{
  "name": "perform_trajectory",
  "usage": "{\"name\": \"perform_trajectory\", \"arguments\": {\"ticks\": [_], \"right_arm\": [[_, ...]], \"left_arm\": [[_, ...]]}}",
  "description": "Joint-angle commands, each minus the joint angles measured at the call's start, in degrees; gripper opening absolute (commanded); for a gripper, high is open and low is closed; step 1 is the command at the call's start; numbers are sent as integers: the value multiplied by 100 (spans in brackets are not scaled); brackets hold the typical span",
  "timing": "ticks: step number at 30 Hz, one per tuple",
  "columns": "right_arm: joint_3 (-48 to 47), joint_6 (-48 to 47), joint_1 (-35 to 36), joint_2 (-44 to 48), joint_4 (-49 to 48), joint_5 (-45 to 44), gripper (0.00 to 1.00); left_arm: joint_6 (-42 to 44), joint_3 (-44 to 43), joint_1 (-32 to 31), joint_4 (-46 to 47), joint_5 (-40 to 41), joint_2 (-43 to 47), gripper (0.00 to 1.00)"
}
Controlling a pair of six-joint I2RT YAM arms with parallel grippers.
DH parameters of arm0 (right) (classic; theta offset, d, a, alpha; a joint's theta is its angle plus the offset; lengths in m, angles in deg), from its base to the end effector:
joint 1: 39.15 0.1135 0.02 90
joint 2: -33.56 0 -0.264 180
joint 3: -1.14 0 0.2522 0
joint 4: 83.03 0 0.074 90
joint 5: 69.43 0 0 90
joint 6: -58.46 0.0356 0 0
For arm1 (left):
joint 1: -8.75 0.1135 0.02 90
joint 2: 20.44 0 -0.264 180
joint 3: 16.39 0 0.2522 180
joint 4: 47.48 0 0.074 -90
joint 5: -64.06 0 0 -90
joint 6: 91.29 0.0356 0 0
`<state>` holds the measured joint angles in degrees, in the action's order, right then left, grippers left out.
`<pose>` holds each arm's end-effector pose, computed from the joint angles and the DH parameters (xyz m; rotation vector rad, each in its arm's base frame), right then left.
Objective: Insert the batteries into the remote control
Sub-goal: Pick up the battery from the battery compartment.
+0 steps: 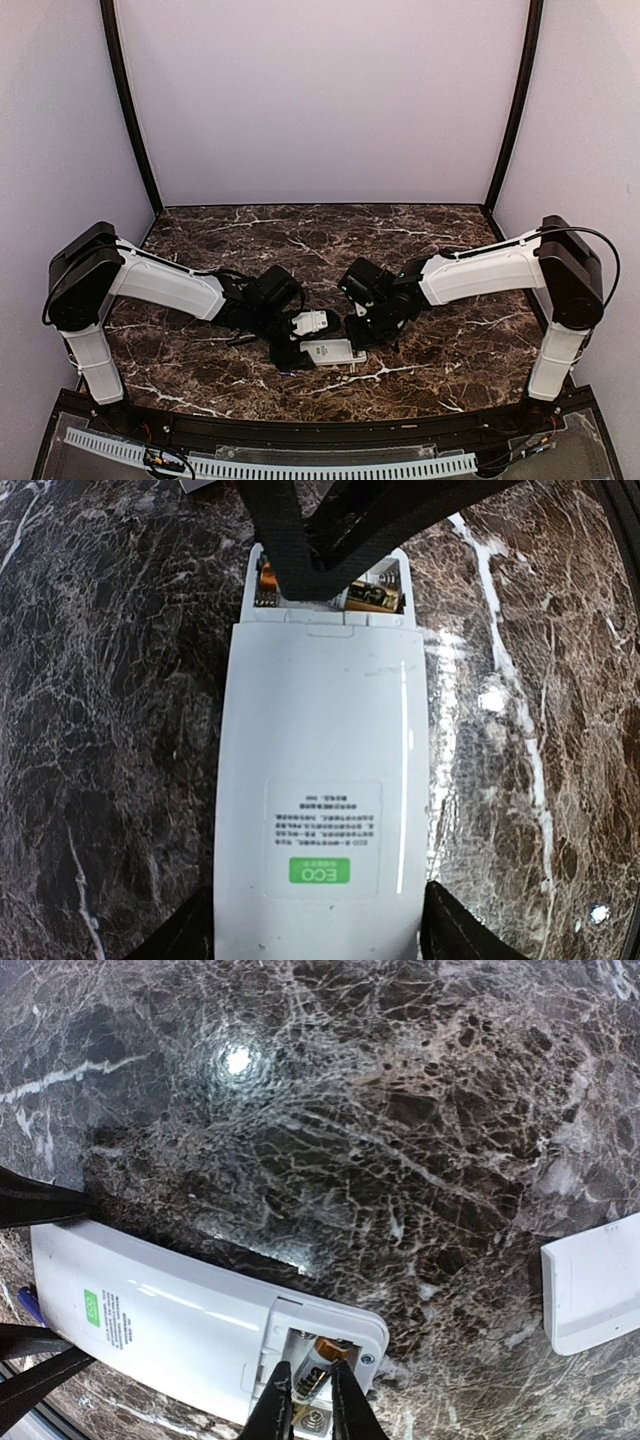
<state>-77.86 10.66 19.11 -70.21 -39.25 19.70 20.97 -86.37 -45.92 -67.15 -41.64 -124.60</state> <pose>0.1856 0.2990 0.1622 -0.3959 2.8357 0.4029 0.1986 -0.2969 0.1404 1.6776 1.9270 -0.5704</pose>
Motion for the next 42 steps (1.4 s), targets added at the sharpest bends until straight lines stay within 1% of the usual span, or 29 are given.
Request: {"name": "perform_trajectory", "arguments": {"ticks": [1, 8, 15, 20, 24, 26, 29, 31, 34, 37, 42], "right_arm": [[6, 50, 59, -209, 103, -15, 13], [-149, -54, 61, -288, 474, -240, 13], [-455, -136, 64, -459, 1030, -220, 15], [-589, -242, 32, -653, 1224, -313, 14], [-709, -310, 30, -909, 1226, -256, 15], [-690, -308, 20, -930, 1201, -307, 14], [-634, -310, -20, -881, 1168, -325, 11], [-627, -348, -44, -831, 1171, -323, 7], [-667, -476, -96, -736, 1198, -351, 3], [-770, -708, -131, -684, 1210, -326, 4], [-895, -885, -102, -983, 1235, -61, 7]], "left_arm": [[-47, 18, -39, -233, -114, 209, 69], [-89, 83, -39, -256, -190, 305, 70], [-144, -35, -35, -425, -244, 354, 69], [-200, -16, -41, -462, -297, 635, 70], [-228, -9, -35, -518, -250, 756, 71], [-243, -8, -27, -609, -81, 860, 73], [-260, 18, 0, -692, 52, 1077, 77], [-301, 40, 54, -707, 69, 1307, 80], [-375, 45, 145, -677, 100, 1403, 81], [-389, -28, 167, -742, 155, 1330, 82], [-366, -71, 169, -791, 179, 1334, 82]]}}
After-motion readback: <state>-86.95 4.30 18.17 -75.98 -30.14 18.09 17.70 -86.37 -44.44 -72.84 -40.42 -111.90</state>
